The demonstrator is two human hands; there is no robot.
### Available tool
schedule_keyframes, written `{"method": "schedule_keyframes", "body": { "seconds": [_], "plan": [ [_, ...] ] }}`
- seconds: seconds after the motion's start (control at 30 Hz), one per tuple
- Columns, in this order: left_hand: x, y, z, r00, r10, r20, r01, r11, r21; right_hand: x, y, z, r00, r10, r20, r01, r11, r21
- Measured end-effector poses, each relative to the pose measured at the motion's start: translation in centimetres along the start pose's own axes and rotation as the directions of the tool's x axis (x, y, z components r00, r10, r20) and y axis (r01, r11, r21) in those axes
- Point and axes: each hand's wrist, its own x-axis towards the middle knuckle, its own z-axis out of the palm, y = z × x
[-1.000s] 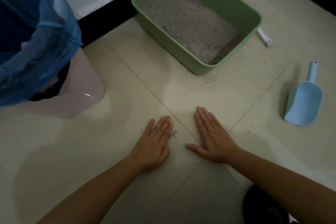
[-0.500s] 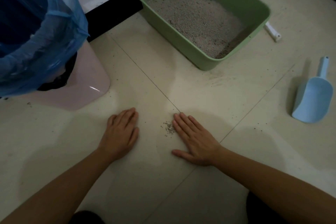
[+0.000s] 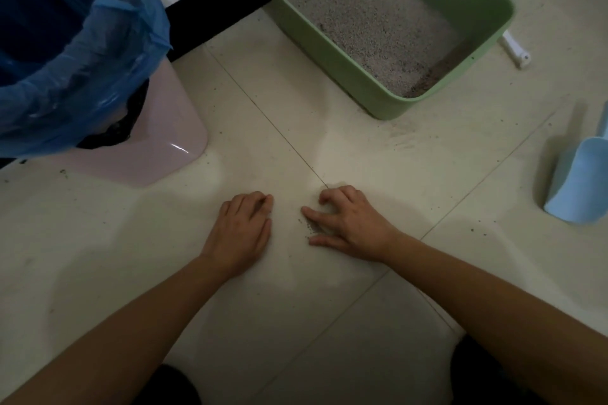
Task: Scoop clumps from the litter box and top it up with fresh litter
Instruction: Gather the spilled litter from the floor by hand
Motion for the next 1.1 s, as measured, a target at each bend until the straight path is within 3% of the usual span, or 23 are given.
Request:
{"method": "schedule_keyframes", "body": {
  "seconds": [0.23,0.37,0.5,0.63,0.73,0.83,0.97,1.1],
  "plan": [
    [0.4,-0.4,0.2,0.997,0.006,-0.074,-0.01,0.998,-0.06,0.5,-0.5,1.6,0.983,-0.047,-0.177,0.097,0.955,0.281],
    [0.7,-0.2,0.0,0.994,-0.012,-0.108,-0.004,0.99,-0.144,1.0,-0.8,1.4,0.974,-0.089,-0.207,0.136,0.965,0.224],
    [0.1,1.2,0.3,0.987,-0.019,-0.163,-0.017,0.976,-0.216,1.3,-1.0,1.9,0.983,-0.13,-0.127,0.147,0.979,0.143],
    [-0.7,4.7,1.4,0.974,-0.116,-0.193,0.043,0.937,-0.347,0.7,0.0,1.1,0.983,0.058,-0.173,-0.018,0.974,0.225],
    [-0.9,7.6,2.6,0.973,-0.176,-0.148,0.113,0.927,-0.359,0.2,1.7,-0.7,0.917,0.281,-0.283,-0.2,0.938,0.284],
    [-0.5,9.4,2.8,0.967,-0.251,-0.053,0.217,0.91,-0.353,0.2,2.9,-2.2,0.849,0.447,-0.282,-0.345,0.873,0.346],
    [0.9,10.7,2.5,0.966,-0.257,-0.04,0.223,0.897,-0.382,0.3,3.1,-2.7,0.814,0.512,-0.276,-0.397,0.836,0.38],
    [2.3,12.1,1.5,0.942,-0.334,0.034,0.302,0.799,-0.521,0.7,3.0,-2.7,0.808,0.535,-0.246,-0.416,0.814,0.405]
  ]
}}
